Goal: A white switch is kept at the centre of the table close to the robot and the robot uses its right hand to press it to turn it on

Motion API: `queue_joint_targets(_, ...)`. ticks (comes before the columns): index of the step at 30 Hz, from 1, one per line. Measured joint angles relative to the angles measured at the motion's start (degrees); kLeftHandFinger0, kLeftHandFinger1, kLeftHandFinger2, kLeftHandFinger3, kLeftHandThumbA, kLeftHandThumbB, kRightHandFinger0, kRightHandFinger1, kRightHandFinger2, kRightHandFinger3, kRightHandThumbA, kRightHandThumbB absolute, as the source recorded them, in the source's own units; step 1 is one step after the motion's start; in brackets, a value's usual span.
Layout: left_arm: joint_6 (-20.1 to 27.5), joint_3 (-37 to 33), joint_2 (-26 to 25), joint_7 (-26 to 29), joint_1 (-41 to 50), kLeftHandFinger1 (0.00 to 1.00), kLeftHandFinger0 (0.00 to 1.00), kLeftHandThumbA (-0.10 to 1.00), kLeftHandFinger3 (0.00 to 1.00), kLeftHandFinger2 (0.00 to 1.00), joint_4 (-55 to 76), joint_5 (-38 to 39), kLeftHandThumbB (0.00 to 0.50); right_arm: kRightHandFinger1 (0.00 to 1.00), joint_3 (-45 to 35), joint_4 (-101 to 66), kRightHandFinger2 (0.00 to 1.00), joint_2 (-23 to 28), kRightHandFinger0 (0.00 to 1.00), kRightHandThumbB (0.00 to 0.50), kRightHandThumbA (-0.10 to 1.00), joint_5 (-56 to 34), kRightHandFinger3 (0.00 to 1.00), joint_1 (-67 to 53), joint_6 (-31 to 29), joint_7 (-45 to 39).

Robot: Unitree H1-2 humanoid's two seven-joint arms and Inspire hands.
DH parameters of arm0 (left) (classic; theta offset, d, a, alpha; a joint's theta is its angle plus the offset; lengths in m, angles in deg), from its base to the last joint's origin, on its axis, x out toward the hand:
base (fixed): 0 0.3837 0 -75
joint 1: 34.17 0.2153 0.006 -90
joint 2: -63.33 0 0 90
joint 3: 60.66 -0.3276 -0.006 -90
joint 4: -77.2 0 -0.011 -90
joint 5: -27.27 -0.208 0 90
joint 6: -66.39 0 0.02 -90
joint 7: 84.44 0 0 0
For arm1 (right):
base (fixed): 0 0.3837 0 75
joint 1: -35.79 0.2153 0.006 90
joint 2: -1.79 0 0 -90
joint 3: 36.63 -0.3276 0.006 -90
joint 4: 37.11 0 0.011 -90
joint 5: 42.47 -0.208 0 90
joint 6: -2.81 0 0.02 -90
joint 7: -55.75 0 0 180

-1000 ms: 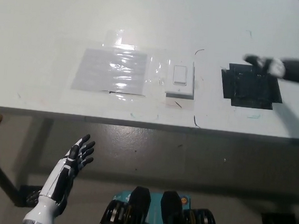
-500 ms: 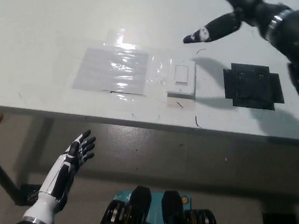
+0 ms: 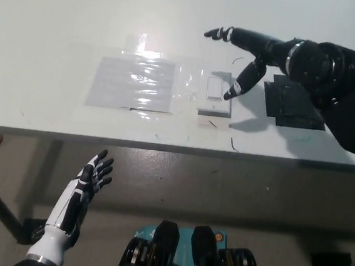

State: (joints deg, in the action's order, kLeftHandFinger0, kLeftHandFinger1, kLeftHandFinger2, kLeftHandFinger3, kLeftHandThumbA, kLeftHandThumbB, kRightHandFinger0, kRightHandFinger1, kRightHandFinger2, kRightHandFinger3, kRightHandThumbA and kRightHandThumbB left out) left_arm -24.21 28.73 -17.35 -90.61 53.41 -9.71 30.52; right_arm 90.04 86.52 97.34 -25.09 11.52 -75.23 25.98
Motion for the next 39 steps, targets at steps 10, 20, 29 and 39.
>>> queue_joint_targets(10, -0.01, 0.0, 0.0, 0.0, 0.0, 1.0, 1.0, 1.0, 1.0, 1.0, 0.0, 0.3, 0.007, 1.0, 2.19, 0.1, 1.0, -0.25, 1.0, 0.327, 1.0, 4.72, 1.0, -1.42, 0.03, -1.89)
queue_joint_targets(20, -0.02, -0.01, 0.0, 0.01, -0.01, 1.0, 1.0, 1.0, 1.0, 1.0, 0.0, 0.29, 0.018, 1.0, 3.29, 0.28, 1.0, -0.84, 1.0, 0.321, 1.0, 8.09, 1.0, -2.35, 0.02, -3.55)
queue_joint_targets(29, -0.25, -0.02, -0.05, 0.01, -0.02, 1.0, 1.0, 1.0, 1.0, 1.0, 0.02, 0.28, 0.01, 1.0, 3.64, 0.47, 1.0, -2.0, 1.0, 0.319, 1.0, 10.31, 1.0, -4.34, -0.01, -4.66)
queue_joint_targets(39, -0.48, -0.02, -0.12, 0.01, -0.14, 1.0, 1.0, 1.0, 1.0, 1.0, 0.12, 0.28, 0.004, 1.0, 3.65, 1.32, 1.0, -2.69, 1.0, 0.325, 1.0, 11.69, 1.0, -4.97, -0.18, -5.56)
